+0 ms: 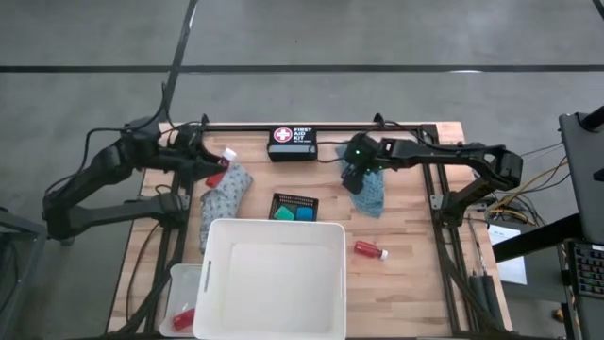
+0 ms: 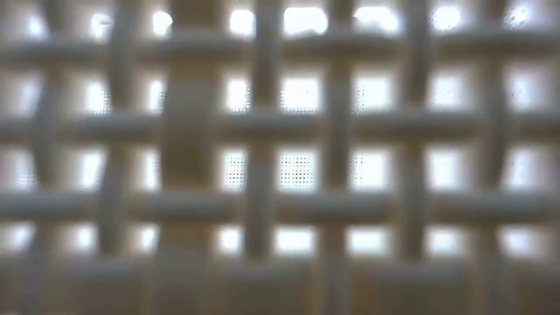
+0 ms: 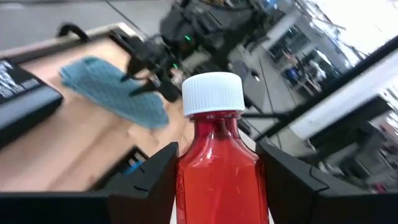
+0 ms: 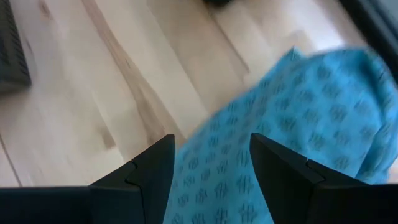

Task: Pick & Place Medicine items
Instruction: Put the right red medicine bottle into the white bin

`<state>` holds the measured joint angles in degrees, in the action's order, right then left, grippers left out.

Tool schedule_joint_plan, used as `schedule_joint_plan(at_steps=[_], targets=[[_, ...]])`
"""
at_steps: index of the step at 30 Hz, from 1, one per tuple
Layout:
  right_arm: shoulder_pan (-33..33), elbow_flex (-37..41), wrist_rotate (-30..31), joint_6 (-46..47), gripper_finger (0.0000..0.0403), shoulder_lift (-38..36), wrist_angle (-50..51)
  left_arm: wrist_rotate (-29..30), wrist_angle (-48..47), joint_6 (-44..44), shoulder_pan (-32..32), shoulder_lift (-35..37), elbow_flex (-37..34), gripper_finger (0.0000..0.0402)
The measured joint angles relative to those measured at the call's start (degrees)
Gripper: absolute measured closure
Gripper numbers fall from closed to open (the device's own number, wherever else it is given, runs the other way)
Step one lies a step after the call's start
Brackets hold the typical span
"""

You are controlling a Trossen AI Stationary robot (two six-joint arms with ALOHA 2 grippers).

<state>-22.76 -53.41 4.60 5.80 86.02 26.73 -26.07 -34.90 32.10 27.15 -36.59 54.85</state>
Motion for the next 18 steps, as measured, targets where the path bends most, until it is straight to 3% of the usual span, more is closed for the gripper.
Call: schedule_joint_plan(at_steps=[5, 18], targets=[[0.0, 2.2, -0.1, -0.1, 0.0200, 0.0, -0.1, -3.9, -6.8, -0.6, -0.2, 2.6, 0.0, 0.0206], [0.0, 3.9, -0.1, -0.2, 0.0199, 0.0, -0.5, -1.8, -27.7, -2.0, -0.2, 6.1, 0.0, 0.0205]])
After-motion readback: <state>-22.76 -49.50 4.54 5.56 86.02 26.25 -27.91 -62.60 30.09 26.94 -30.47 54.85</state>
